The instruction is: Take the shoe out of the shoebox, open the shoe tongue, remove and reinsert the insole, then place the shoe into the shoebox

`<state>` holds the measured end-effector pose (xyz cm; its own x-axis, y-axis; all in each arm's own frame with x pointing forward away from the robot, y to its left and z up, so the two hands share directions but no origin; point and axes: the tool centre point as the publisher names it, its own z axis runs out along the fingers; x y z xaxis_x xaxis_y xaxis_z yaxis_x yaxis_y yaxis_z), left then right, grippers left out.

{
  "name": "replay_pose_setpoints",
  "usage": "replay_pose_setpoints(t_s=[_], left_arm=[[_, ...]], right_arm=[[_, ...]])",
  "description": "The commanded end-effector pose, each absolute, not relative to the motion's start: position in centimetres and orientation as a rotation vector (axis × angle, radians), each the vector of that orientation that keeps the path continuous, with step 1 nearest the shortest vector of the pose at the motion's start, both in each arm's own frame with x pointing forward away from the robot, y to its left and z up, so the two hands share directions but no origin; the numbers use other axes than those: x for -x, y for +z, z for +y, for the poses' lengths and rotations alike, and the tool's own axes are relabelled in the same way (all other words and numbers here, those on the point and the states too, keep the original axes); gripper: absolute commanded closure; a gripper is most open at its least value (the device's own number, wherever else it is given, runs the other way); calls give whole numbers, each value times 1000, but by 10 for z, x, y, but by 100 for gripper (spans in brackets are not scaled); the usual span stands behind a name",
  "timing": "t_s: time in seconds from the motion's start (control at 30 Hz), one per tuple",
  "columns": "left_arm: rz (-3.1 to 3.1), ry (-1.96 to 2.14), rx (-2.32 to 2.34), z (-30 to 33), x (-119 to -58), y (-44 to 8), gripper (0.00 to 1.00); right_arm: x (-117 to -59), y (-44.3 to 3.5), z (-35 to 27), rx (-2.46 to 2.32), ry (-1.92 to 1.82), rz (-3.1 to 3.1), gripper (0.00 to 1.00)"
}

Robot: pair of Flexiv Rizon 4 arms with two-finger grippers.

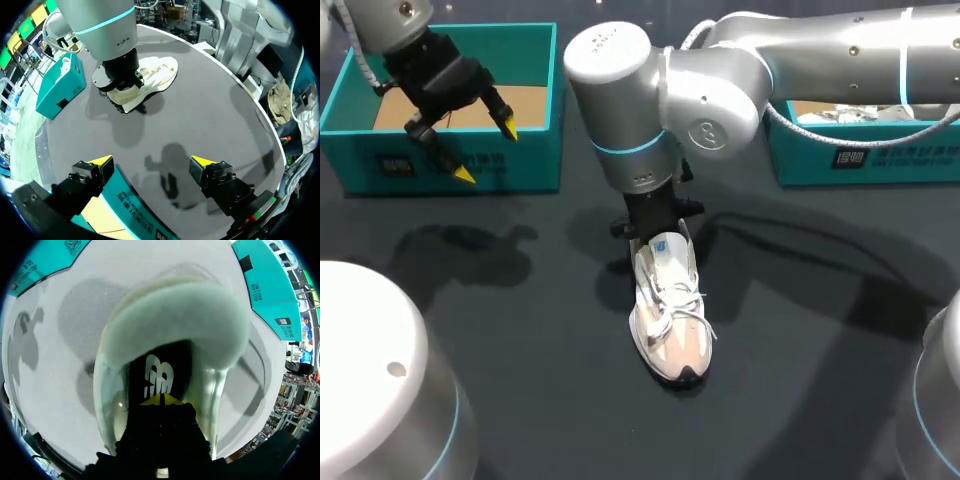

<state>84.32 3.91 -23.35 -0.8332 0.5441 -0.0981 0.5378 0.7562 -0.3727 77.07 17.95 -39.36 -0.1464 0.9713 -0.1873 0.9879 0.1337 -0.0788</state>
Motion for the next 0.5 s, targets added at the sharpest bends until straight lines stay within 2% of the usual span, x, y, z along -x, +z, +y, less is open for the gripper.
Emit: replay_pose_setpoints(t_s=[0.03,0.2,0.5], left_arm=[[-2929,611,904,40,-843,-233,0],[-2929,611,904,40,-843,-233,0],[-2929,611,904,40,-843,-233,0]], right_arm=[[-771,-406,177,-1982,-197,2335,100],[-774,-385,182,-1902,-207,2289,100],[-795,-376,186,-1801,-229,2247,100]])
